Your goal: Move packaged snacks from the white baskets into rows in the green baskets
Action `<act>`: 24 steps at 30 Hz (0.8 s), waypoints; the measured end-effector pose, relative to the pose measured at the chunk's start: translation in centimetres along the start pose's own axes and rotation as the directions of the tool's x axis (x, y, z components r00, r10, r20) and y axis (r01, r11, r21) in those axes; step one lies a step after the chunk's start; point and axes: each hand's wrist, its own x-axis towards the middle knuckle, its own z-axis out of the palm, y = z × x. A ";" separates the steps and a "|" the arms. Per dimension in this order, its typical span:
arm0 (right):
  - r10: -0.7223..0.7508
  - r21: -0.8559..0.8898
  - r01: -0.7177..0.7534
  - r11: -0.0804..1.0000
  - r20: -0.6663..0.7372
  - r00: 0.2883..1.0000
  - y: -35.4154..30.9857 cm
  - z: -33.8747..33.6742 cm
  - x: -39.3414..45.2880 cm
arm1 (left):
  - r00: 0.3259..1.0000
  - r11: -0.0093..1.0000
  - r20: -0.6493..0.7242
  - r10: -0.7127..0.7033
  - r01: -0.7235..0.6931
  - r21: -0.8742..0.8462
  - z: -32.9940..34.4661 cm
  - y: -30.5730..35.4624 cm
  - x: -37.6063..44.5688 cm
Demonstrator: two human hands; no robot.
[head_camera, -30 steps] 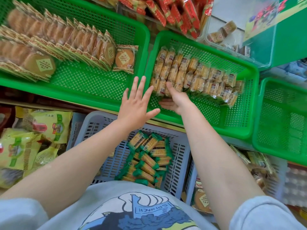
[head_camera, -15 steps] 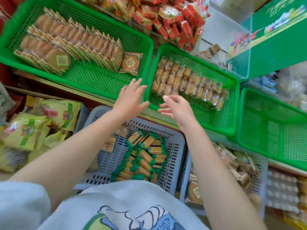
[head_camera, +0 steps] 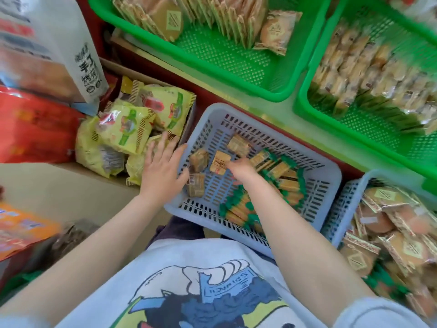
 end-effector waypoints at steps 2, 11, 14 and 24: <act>0.041 -0.025 -0.042 0.999 -0.038 0.998 0.2 1.6 1.4 | 1.000 0.999 0.001 -0.004 0.004 -0.038 0.0 -0.3 0.5; 0.004 -0.087 -0.019 0.996 -0.174 0.985 -0.2 5.1 3.1 | 0.996 0.987 -0.032 0.086 -0.089 -0.136 0.4 -1.2 0.2; 0.000 -0.099 -0.012 0.995 -0.115 0.993 0.2 4.1 3.0 | 0.997 0.984 -0.018 0.081 -0.083 -0.158 0.1 -1.0 0.0; -0.462 0.162 0.435 0.886 0.403 0.790 0.3 -1.1 -5.9 | 0.998 0.632 0.053 -0.041 0.067 -0.772 -5.3 0.4 -2.1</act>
